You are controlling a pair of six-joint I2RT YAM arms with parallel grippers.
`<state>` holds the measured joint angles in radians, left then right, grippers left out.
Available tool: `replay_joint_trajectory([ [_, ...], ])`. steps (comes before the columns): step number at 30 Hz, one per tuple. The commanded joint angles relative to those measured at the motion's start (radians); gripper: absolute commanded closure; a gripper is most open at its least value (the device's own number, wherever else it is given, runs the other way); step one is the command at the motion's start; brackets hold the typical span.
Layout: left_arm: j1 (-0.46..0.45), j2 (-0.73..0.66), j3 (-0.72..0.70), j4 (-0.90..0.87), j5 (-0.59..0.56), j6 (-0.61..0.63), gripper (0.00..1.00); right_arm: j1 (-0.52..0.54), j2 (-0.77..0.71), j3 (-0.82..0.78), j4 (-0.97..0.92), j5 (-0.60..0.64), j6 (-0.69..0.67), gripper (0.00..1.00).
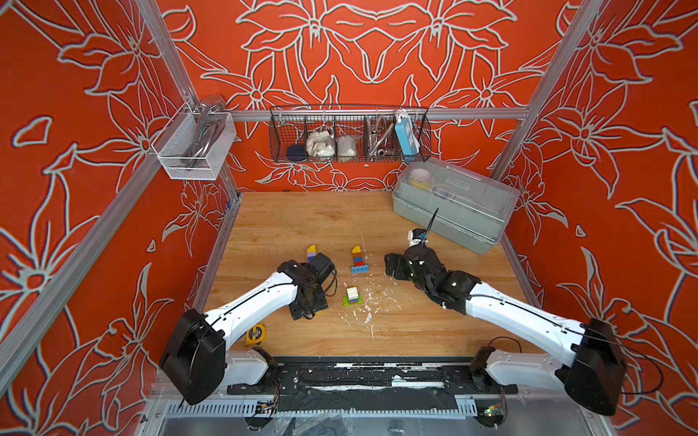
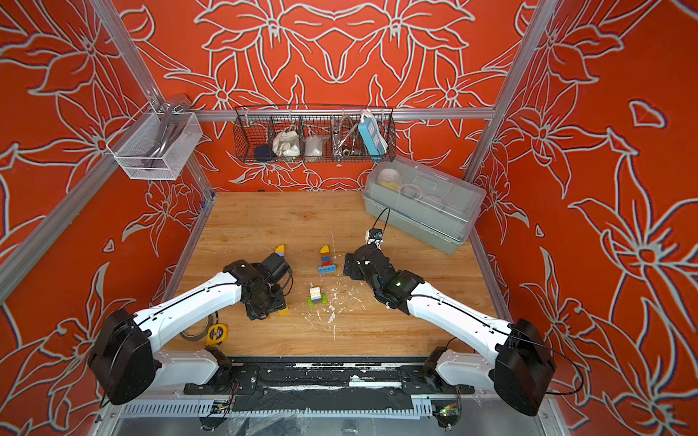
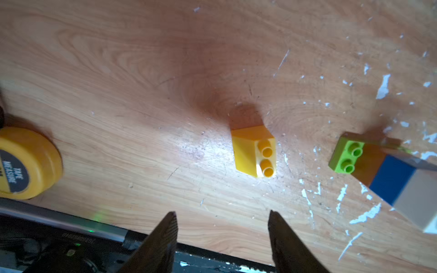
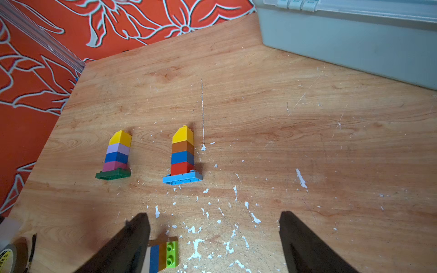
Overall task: Assemble the number 1 with lego
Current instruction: Pick up the lego brick from the center of the board.
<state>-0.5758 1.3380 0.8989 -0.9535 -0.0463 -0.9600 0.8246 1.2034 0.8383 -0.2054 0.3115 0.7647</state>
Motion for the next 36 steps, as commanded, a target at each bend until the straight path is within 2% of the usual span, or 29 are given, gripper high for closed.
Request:
replay_joint_trajectory([
  [1,-0.002,0.084,0.053,0.037,0.039,-0.033,0.38,-0.005,0.005,-0.002,0.005,-0.011,-0.007,0.09],
  [7,0.002,0.188,0.077,0.083,0.045,-0.027,0.39,-0.005,0.001,0.003,0.002,-0.002,-0.015,0.09],
  [15,0.024,0.168,0.017,0.163,0.051,-0.041,0.40,-0.004,-0.004,0.002,0.014,-0.003,-0.021,0.09],
  [22,0.069,0.138,-0.050,0.246,0.094,-0.007,0.41,-0.004,0.004,0.006,0.014,-0.009,-0.022,0.09],
  [36,0.092,0.143,-0.123,0.326,0.103,0.048,0.43,-0.004,0.028,0.013,0.014,-0.022,-0.018,0.09],
])
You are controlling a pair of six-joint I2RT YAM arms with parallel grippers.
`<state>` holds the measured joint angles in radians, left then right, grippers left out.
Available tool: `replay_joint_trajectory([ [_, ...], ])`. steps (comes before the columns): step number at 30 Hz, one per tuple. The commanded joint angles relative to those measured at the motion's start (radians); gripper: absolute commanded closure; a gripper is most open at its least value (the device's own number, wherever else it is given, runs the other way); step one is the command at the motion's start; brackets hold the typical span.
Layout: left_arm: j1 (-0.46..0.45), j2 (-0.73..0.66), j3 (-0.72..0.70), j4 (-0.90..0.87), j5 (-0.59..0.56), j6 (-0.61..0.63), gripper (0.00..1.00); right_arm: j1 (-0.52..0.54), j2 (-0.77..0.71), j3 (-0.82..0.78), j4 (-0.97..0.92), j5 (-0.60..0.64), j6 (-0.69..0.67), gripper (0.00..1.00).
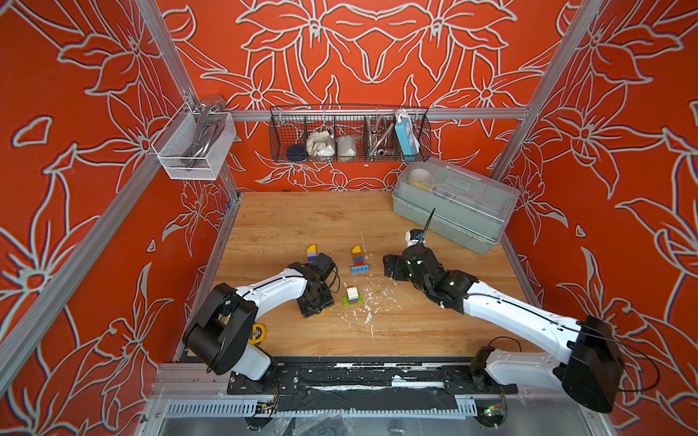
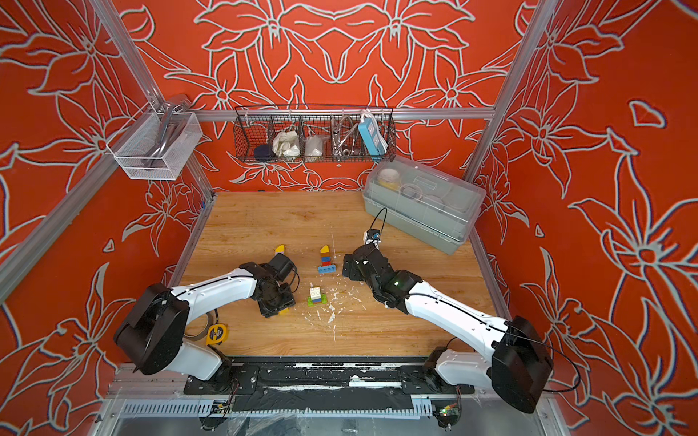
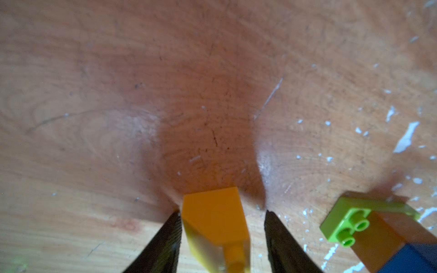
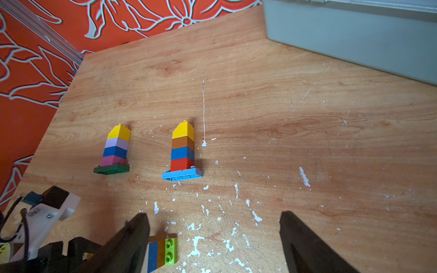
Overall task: Assemble the number 1 with lego
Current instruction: Pick up the lego brick from the center of the board.
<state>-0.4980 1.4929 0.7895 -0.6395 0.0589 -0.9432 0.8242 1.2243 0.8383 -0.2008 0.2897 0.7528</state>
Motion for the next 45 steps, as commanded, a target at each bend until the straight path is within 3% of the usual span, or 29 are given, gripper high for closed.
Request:
replay_joint_trajectory([
  [1,0.022,-0.016,-0.020,0.015,0.000,0.039,0.44,-0.004,0.009,0.014,0.009,-0.002,-0.006,0.09],
  [22,0.056,-0.003,-0.041,0.036,0.060,0.126,0.53,-0.004,0.020,0.019,0.006,-0.011,-0.006,0.09],
  [33,0.056,0.004,-0.002,-0.055,0.025,0.180,0.73,-0.004,0.012,0.019,0.003,-0.007,-0.005,0.09],
  [45,0.046,-0.036,0.110,-0.261,-0.043,0.208,0.78,-0.004,-0.003,0.015,-0.003,0.003,-0.006,0.09],
])
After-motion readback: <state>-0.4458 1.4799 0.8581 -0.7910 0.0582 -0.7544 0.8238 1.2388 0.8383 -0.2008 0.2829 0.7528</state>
